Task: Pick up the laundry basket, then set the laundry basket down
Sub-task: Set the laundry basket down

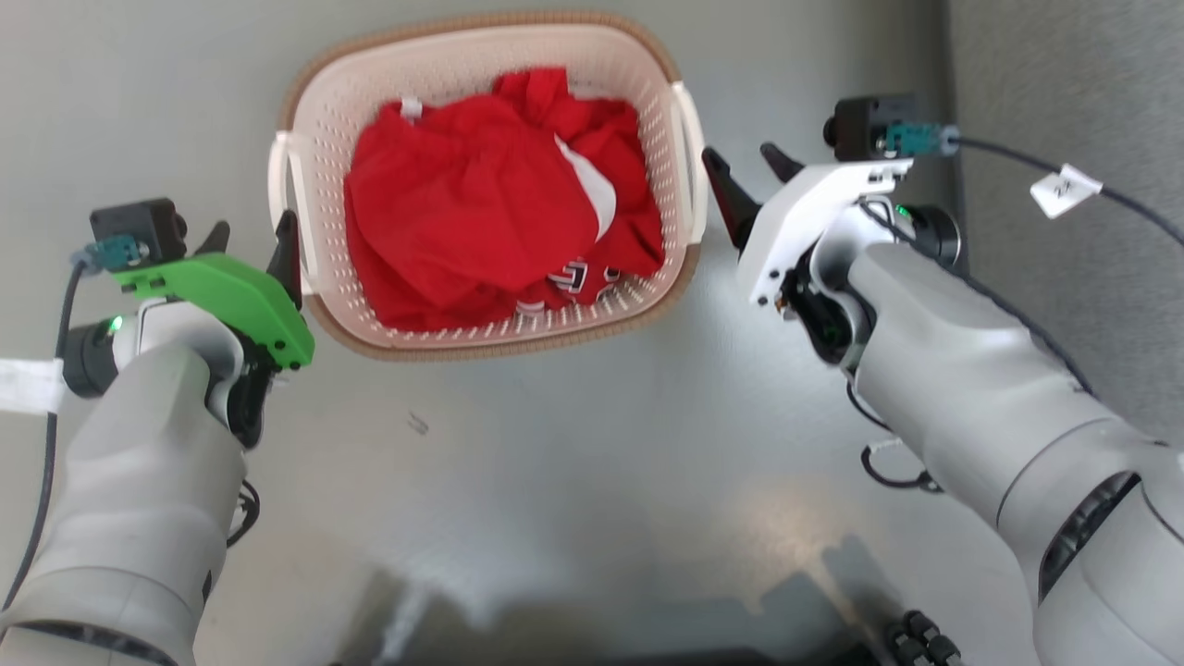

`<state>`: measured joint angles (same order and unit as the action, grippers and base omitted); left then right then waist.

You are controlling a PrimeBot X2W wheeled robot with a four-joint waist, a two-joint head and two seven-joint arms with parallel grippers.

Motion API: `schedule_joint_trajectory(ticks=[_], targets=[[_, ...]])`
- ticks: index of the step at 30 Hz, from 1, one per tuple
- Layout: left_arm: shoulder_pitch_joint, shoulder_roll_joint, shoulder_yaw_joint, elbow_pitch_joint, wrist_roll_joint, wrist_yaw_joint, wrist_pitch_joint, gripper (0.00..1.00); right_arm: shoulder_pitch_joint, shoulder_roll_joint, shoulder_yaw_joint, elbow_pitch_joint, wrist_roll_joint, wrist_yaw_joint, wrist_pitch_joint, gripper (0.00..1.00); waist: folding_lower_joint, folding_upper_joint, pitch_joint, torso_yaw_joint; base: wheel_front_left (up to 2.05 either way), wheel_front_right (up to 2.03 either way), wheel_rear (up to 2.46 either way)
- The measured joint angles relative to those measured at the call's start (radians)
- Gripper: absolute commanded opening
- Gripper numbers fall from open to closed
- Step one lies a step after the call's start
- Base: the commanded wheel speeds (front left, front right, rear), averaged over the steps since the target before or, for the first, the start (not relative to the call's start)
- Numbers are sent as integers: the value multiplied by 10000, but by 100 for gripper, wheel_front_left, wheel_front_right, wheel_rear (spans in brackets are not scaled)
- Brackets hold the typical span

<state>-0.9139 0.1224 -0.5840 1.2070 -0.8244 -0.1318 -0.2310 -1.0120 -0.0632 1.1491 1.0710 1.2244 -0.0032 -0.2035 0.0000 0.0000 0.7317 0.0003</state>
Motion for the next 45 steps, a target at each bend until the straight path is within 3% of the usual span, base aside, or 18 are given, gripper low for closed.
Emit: schedule_joint_trajectory(ticks=[15, 30, 45], targets=[[1251, 33, 123, -481, -439, 0, -123, 100, 1026, 17, 134, -19, 86, 326, -297, 100, 0, 0, -1995, -179, 0, 0, 0], [2472, 286, 290, -1873, -418, 0, -178, 100, 2260, 31, 50, 201, 69, 558, -437, 100, 0, 0, -4140, -148, 0, 0, 0], [4088, 723, 1465, -3764, -125, 0, -180, 100, 2704, -268, -1390, -943, -782, 541, -439, 100, -1, 0, -5952, -265, 0, 0, 0]])
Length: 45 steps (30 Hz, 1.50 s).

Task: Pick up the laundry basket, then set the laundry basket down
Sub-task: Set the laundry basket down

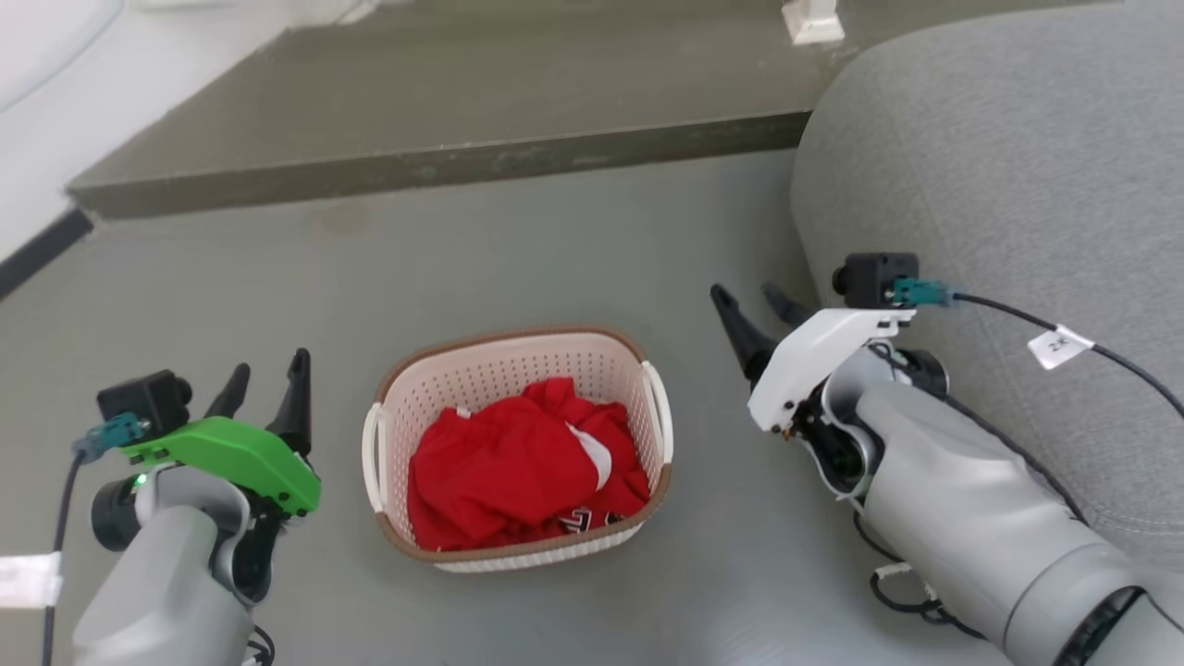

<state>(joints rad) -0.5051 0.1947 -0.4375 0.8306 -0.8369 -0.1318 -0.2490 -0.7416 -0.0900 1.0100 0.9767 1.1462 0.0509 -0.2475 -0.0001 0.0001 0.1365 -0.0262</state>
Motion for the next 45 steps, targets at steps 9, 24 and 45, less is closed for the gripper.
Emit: schedule_joint_trajectory(ticks=[9, 24, 45], targets=[[633, 82, 917, -1745, 763, 104, -4, 100, 436, -522, -1306, -1404, -1204, -284, -17, 100, 0, 0, -441, -176, 0, 0, 0], [2249, -35, 2207, -3963, 2025, 686, -27, 100, 2227, -984, -3779, -4314, -3225, -1076, -29, 100, 0, 0, -811, -177, 0, 0, 0], [3995, -794, 3076, -5963, 3434, 798, -29, 100, 4976, -686, -5009, -6665, -5377, -1160, -29, 100, 0, 0, -809, -88, 0, 0, 0]])
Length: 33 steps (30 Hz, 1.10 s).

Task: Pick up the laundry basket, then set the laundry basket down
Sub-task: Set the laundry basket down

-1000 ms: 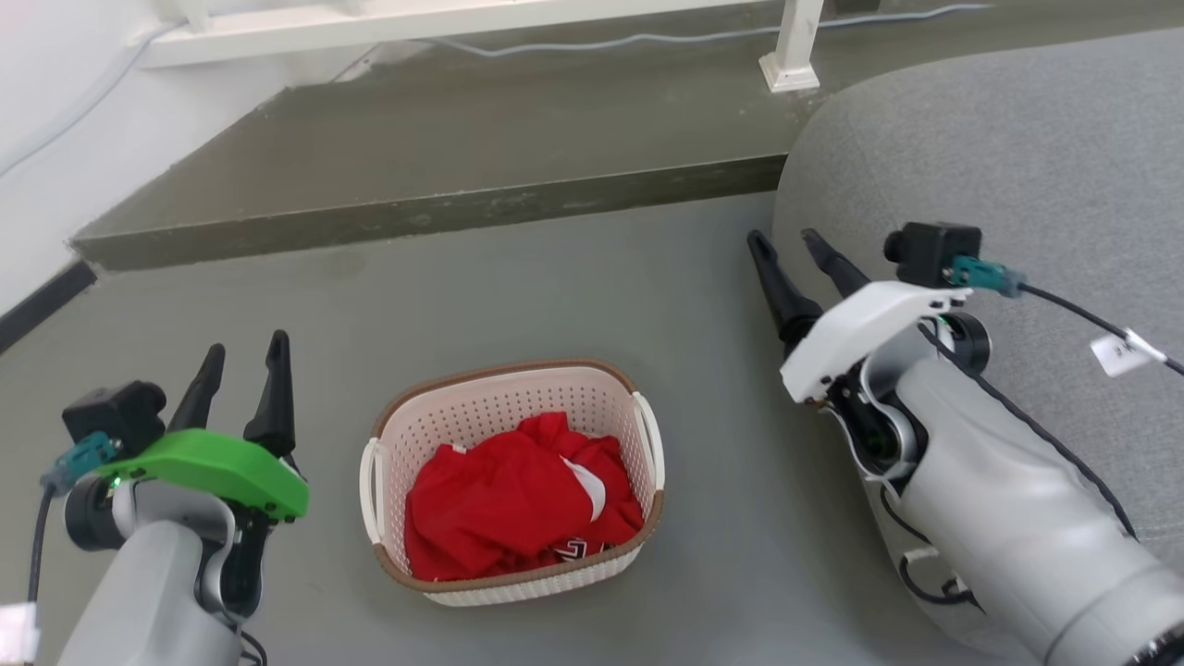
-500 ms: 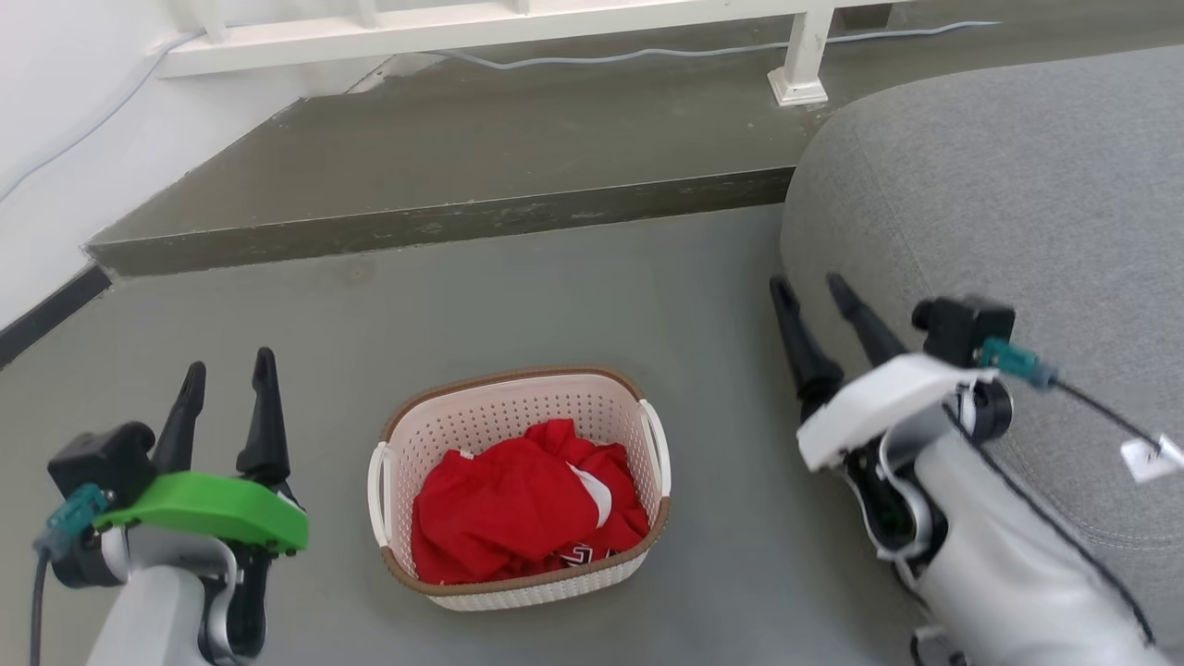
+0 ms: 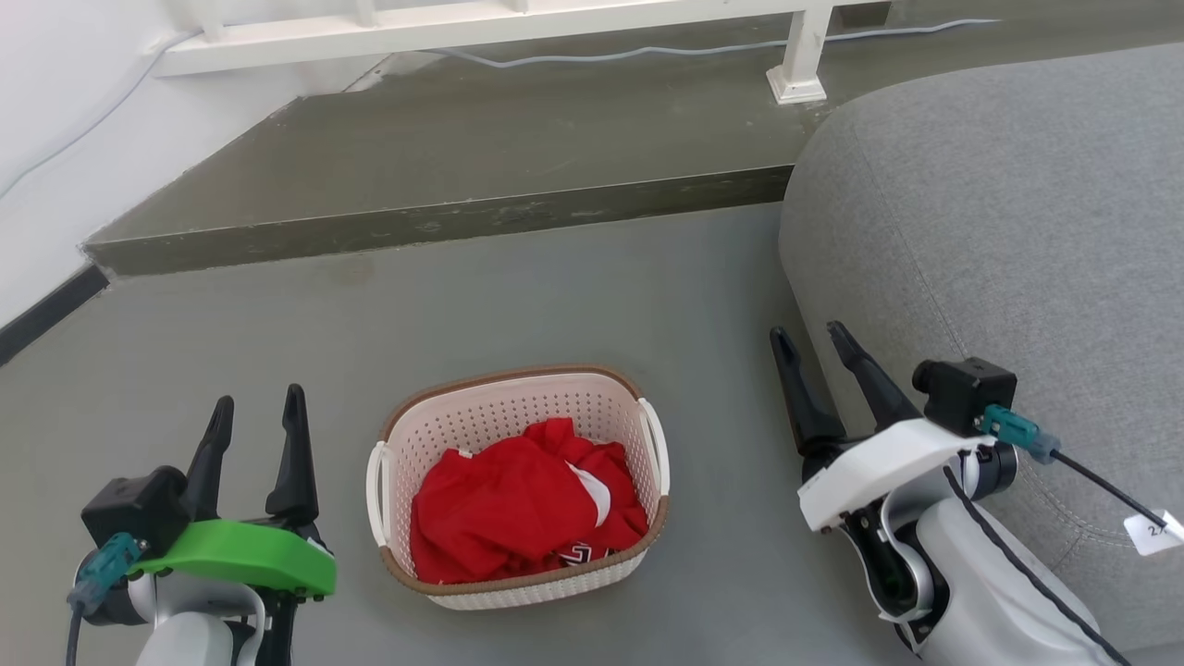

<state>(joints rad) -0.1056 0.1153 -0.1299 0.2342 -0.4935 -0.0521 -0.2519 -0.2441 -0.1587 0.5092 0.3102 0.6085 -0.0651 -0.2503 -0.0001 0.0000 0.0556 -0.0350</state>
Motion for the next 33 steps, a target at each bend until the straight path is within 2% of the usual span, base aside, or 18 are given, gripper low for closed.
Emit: schedule_joint_trajectory(ticks=[19, 33], targets=[[483, -293, 328, -516, 552, -184, 0, 100, 952, 332, -569, -694, -872, 50, 0, 100, 0, 0, 118, -49, 0, 0, 0], [672, -393, 477, -577, 765, -293, 0, 100, 1301, 529, -859, -813, -1262, 295, 0, 100, 0, 0, 174, -92, 0, 0, 0]])
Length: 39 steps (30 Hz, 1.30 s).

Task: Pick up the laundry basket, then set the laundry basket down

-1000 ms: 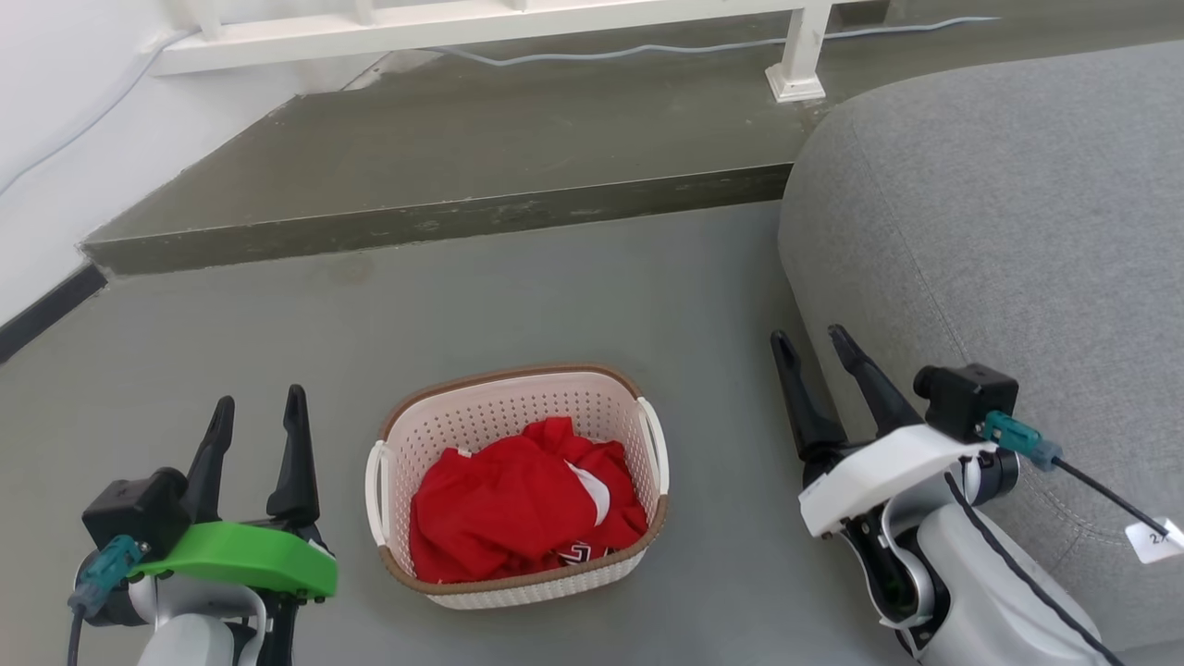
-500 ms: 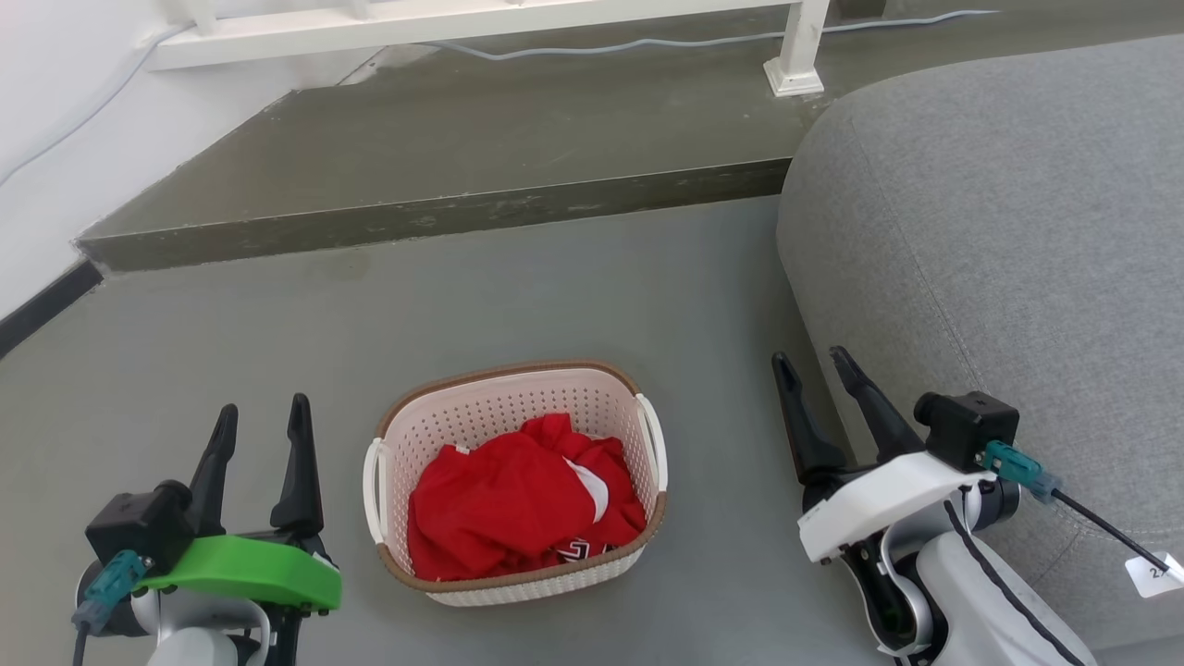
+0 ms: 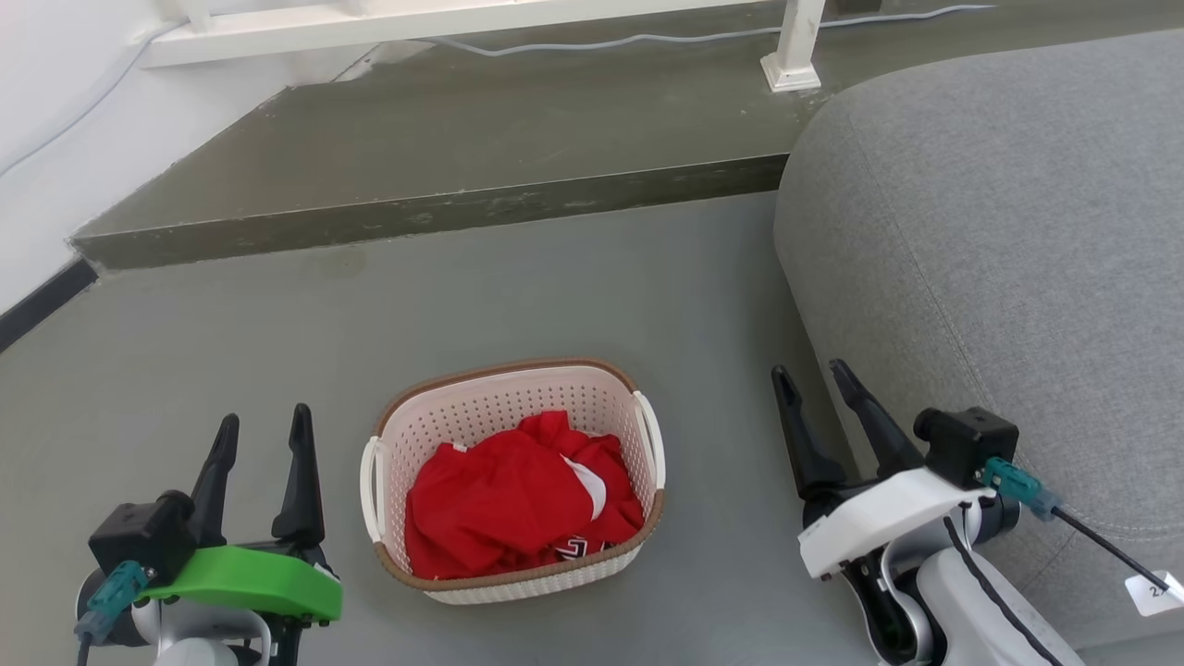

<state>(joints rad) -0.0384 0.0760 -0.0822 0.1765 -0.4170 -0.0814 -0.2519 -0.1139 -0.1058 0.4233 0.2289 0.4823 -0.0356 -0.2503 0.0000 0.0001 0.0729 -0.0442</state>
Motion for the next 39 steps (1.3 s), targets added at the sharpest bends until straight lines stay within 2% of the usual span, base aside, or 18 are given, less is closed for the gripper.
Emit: schedule_joint_trajectory(ticks=[12, 32, 33, 39], targets=[[38, -52, 142, -10, 105, -86, 0, 100, 105, 117, -213, -13, -272, 174, 0, 100, 0, 0, 96, -22, 0, 0, 0], [40, -171, 267, 84, 257, -213, 0, 100, 122, 211, -495, -10, -807, 263, 0, 100, 0, 0, 166, -52, 0, 0, 0], [49, -184, 257, 107, 255, -245, 0, 0, 122, 219, -499, -10, -823, 265, 0, 0, 0, 0, 167, -52, 0, 0, 0], [203, -376, 144, 673, 213, -249, 48, 0, 563, 265, -460, 458, -765, 261, 17, 0, 0, 0, 166, -51, 0, 0, 0]])
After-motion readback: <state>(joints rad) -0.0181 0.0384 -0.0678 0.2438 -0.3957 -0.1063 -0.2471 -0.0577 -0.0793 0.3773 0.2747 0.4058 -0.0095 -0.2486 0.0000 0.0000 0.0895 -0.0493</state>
